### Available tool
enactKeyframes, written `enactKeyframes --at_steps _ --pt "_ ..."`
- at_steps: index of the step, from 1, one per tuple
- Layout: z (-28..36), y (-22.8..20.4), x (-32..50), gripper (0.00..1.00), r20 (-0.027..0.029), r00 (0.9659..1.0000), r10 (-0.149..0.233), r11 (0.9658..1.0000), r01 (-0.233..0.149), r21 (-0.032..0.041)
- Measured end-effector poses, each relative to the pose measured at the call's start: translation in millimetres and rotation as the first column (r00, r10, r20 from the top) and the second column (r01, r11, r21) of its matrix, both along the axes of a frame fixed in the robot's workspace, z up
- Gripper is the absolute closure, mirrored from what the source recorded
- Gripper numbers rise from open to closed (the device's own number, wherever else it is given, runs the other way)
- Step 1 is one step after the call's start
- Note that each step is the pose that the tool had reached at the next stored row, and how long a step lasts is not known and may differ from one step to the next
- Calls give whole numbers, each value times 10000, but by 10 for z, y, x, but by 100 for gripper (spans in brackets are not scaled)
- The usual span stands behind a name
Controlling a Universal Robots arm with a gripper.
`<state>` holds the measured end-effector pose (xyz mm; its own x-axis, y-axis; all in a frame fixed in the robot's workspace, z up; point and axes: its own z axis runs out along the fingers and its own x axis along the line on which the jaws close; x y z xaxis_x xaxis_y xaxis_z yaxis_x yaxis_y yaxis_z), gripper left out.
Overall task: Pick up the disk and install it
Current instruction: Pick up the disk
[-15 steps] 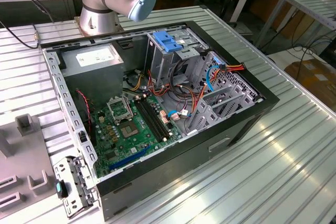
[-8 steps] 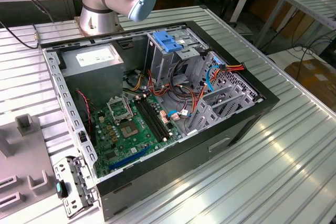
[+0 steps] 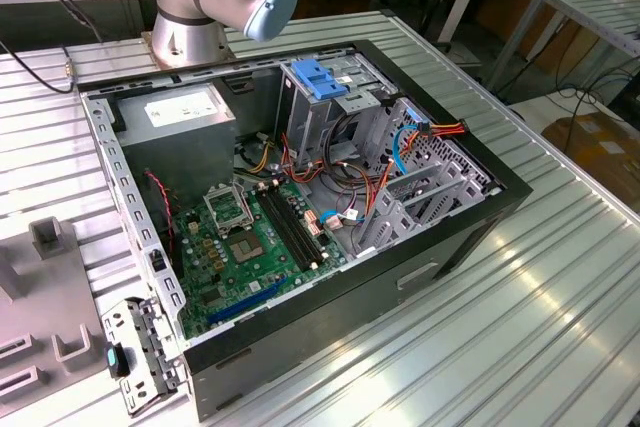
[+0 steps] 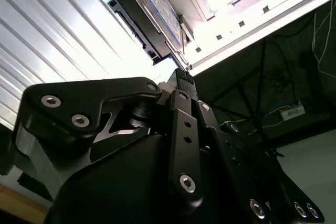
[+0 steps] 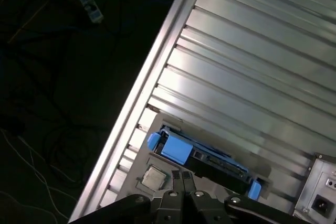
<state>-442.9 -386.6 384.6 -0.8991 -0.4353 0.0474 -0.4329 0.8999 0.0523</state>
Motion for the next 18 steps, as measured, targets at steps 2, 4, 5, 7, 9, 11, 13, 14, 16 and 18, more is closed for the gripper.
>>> enactKeyframes --at_steps 2,4,5,7,9,11,13,14,16,18 --pt "0 0 0 89 0 9997 244 9997 -244 0" --pt "0 0 0 89 0 9988 481 9988 -481 0" --pt "0 0 0 89 0 9982 593 9982 -593 0" --pt "0 0 0 89 0 9958 917 9958 -917 0" --pt "0 0 0 89 -1 9926 1211 9926 -1211 -1" --pt "-1 0 0 89 0 9862 1655 9862 -1655 -1" --pt "-1 0 0 89 0 9775 2111 9775 -2111 0" --pt "-2 0 0 89 1 9744 2248 9744 -2248 0" --pt "-2 0 0 89 2 9679 2513 9679 -2513 -1" --pt "-3 0 0 89 16 9593 2824 9593 -2824 -6"
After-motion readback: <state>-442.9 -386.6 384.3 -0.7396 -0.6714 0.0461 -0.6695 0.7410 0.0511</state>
